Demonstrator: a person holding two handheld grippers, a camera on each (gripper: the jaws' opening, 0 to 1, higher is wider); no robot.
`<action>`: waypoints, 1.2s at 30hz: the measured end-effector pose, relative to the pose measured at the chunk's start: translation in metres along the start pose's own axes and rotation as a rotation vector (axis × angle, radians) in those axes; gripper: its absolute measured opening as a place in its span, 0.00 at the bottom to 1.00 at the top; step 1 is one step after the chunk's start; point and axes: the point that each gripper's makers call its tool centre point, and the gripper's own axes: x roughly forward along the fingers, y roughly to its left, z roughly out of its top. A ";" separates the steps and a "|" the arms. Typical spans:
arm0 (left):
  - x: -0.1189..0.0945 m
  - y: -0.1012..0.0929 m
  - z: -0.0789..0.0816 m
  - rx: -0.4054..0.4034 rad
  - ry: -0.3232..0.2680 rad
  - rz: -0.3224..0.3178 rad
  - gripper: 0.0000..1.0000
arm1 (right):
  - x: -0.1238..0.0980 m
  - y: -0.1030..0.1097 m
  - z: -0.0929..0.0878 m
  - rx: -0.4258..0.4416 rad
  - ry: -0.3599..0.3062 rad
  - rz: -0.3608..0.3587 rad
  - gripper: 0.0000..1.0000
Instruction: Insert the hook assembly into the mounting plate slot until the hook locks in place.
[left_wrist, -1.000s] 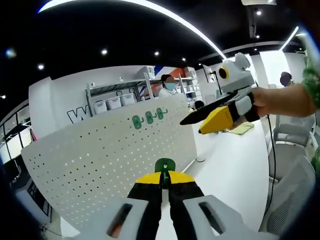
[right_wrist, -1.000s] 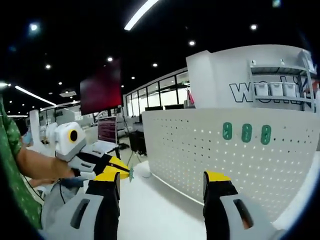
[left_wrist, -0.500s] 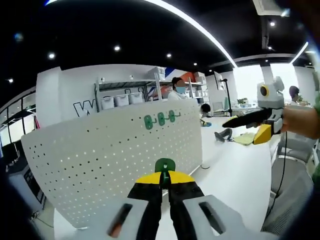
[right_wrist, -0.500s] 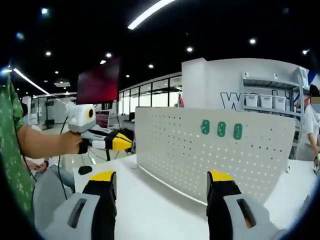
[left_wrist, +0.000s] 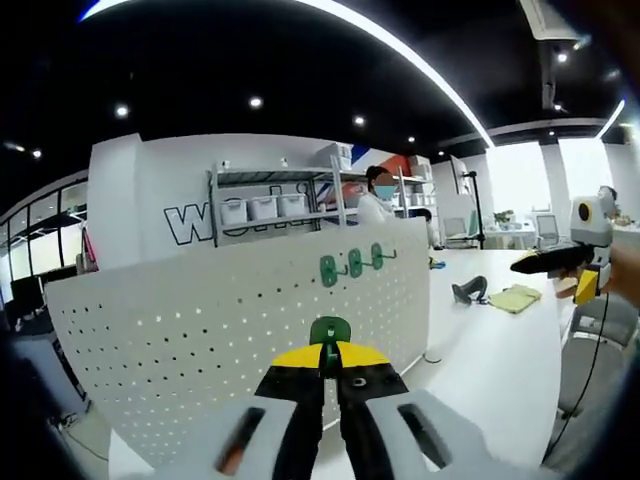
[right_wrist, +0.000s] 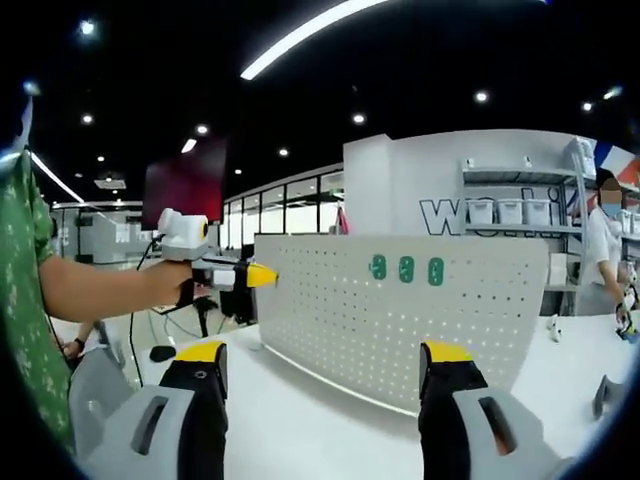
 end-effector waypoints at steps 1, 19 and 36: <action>0.003 0.000 0.002 0.000 -0.004 0.005 0.03 | -0.001 -0.004 0.000 0.000 -0.001 -0.001 0.80; 0.058 0.008 0.032 -0.107 -0.085 0.161 0.03 | -0.016 -0.026 0.001 0.029 -0.016 -0.022 0.89; 0.091 0.022 0.033 -0.285 -0.127 0.328 0.03 | -0.014 -0.035 0.001 0.039 -0.019 -0.017 0.88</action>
